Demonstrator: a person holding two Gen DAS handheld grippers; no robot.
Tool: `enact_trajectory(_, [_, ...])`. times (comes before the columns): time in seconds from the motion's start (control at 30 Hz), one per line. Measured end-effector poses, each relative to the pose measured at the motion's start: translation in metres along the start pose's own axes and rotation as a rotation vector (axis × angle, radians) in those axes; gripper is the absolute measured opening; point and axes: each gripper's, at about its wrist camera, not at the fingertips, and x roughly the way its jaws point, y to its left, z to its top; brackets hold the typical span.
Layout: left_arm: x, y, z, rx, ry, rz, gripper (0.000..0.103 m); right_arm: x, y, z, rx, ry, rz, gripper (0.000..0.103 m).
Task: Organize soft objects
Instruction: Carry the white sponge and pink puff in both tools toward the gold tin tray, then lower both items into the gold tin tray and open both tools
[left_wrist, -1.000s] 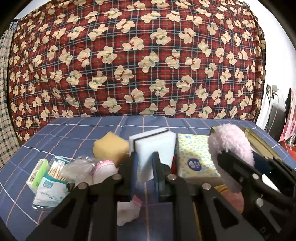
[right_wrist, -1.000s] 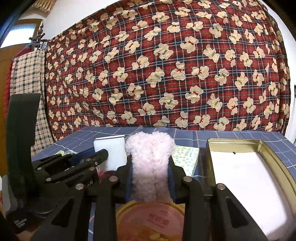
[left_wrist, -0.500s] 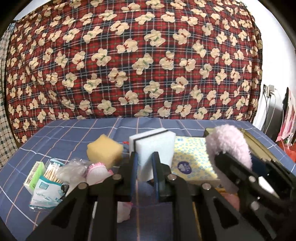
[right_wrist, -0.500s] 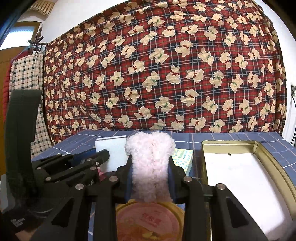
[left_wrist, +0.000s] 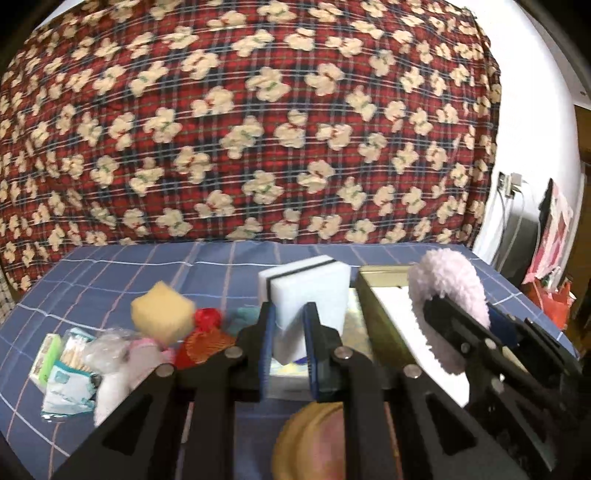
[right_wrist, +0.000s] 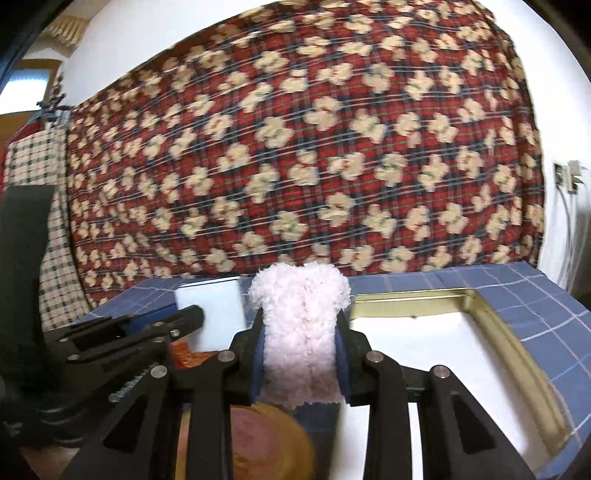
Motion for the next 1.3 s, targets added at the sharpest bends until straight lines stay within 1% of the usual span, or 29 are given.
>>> enact_trajectory(0.07, [0.002, -0.010, 0.003, 0.011, 0.008, -0.010, 0.013, -0.002, -0.013, 0.002, 0.007, 0.001, -0.031, 0.034])
enact_trajectory(0.17, [0.007, -0.029, 0.005, 0.025, 0.032, -0.053, 0.013, -0.001, -0.042, 0.006, 0.038, 0.026, -0.080, 0.034])
enact_trajectory(0.3, [0.017, -0.060, 0.006, 0.069, 0.080, -0.081, 0.013, 0.003, -0.073, 0.005, 0.064, 0.075, -0.137, 0.034])
enact_trajectory(0.37, [0.023, -0.072, 0.007, 0.075, 0.109, -0.105, 0.013, 0.005, -0.086, 0.003, 0.078, 0.099, -0.153, 0.034])
enact_trajectory(0.53, [0.031, -0.096, 0.007, 0.082, 0.164, -0.149, 0.013, 0.004, -0.101, -0.001, 0.085, 0.125, -0.183, 0.034])
enact_trajectory(0.67, [0.036, -0.114, 0.001, 0.113, 0.200, -0.161, 0.013, 0.005, -0.114, -0.004, 0.102, 0.154, -0.207, 0.034])
enact_trajectory(0.8, [0.048, -0.123, -0.008, 0.116, 0.265, -0.196, 0.013, 0.003, -0.126, -0.007, 0.119, 0.167, -0.225, 0.034])
enact_trajectory(0.9, [0.050, -0.129, -0.012, 0.128, 0.278, -0.201, 0.014, 0.001, -0.131, -0.008, 0.130, 0.170, -0.223, 0.036])
enact_trajectory(0.93, [0.050, -0.131, -0.013, 0.135, 0.281, -0.209, 0.015, 0.001, -0.132, -0.009, 0.131, 0.175, -0.220, 0.037])
enact_trajectory(0.97, [0.050, -0.134, -0.014, 0.149, 0.286, -0.216, 0.020, 0.001, -0.134, -0.009, 0.138, 0.172, -0.222, 0.048])
enact_trajectory(1.0, [0.049, -0.138, -0.015, 0.166, 0.282, -0.200, 0.021, 0.000, -0.136, -0.010, 0.155, 0.163, -0.225, 0.054])
enact_trajectory(1.03, [0.048, -0.139, -0.015, 0.172, 0.274, -0.193, 0.024, -0.001, -0.138, -0.010, 0.164, 0.156, -0.225, 0.060])
enact_trajectory(1.1, [0.044, -0.141, -0.015, 0.189, 0.254, -0.185, 0.026, -0.003, -0.138, -0.009, 0.170, 0.149, -0.226, 0.062])
enact_trajectory(1.13, [0.043, -0.141, -0.014, 0.191, 0.249, -0.190, 0.030, -0.004, -0.138, -0.009, 0.168, 0.144, -0.236, 0.063])
enact_trajectory(1.17, [0.042, -0.139, -0.014, 0.188, 0.247, -0.191, 0.036, -0.005, -0.138, -0.008, 0.167, 0.136, -0.244, 0.064])
enact_trajectory(1.2, [0.040, -0.136, -0.013, 0.182, 0.238, -0.178, 0.041, -0.007, -0.138, -0.007, 0.170, 0.128, -0.244, 0.065])
enact_trajectory(1.23, [0.039, -0.134, -0.012, 0.180, 0.228, -0.167, 0.049, -0.008, -0.138, -0.007, 0.174, 0.121, -0.242, 0.065])
enact_trajectory(1.27, [0.037, -0.131, -0.011, 0.176, 0.217, -0.158, 0.053, -0.009, -0.137, -0.006, 0.176, 0.116, -0.239, 0.067])
enact_trajectory(1.3, [0.035, -0.127, -0.011, 0.167, 0.210, -0.151, 0.055, -0.009, -0.136, -0.005, 0.175, 0.113, -0.238, 0.070])
